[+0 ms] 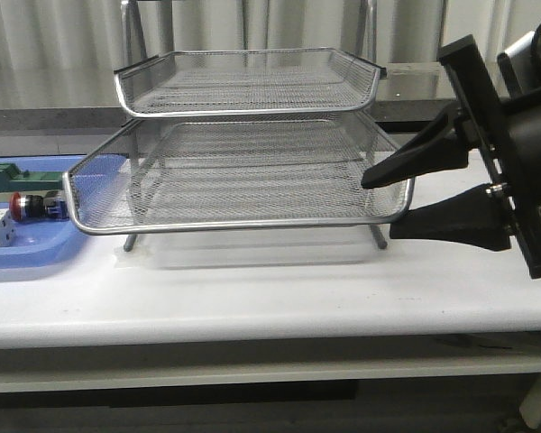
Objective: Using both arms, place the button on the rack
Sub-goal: 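Pull the middle mesh tier outward toward the robot with the right gripper, then release the tier and withdraw the right gripper upward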
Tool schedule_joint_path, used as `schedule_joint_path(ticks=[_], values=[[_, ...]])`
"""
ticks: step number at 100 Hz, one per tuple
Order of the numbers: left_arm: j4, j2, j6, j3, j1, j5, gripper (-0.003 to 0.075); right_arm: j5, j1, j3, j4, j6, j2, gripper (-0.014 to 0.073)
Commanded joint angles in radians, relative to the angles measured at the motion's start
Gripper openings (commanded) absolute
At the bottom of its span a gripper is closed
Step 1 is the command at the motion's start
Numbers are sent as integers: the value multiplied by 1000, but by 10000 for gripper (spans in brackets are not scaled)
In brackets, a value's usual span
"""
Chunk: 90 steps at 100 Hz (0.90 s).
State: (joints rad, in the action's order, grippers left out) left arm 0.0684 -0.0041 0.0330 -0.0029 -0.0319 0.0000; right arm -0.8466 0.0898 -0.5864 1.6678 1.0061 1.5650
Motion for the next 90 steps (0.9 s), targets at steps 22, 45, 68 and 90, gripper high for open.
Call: schedule_joint_path(ticks=[22,45,68,90], values=[[-3,-32,-8,56,2,-81,-21,-56,0,-13,-102,-66,-44,373],[-3,-32,-8,56,2,-81,-21,-20,0,-13,-193,-87,-79,373],[-3,-32,-8,56,2,-81,-21,88,0,-18,-472,-236,-213,373],[-3,-32,-8,56,2,-81,-21,143,0,-45,-784,-421,-390,373]])
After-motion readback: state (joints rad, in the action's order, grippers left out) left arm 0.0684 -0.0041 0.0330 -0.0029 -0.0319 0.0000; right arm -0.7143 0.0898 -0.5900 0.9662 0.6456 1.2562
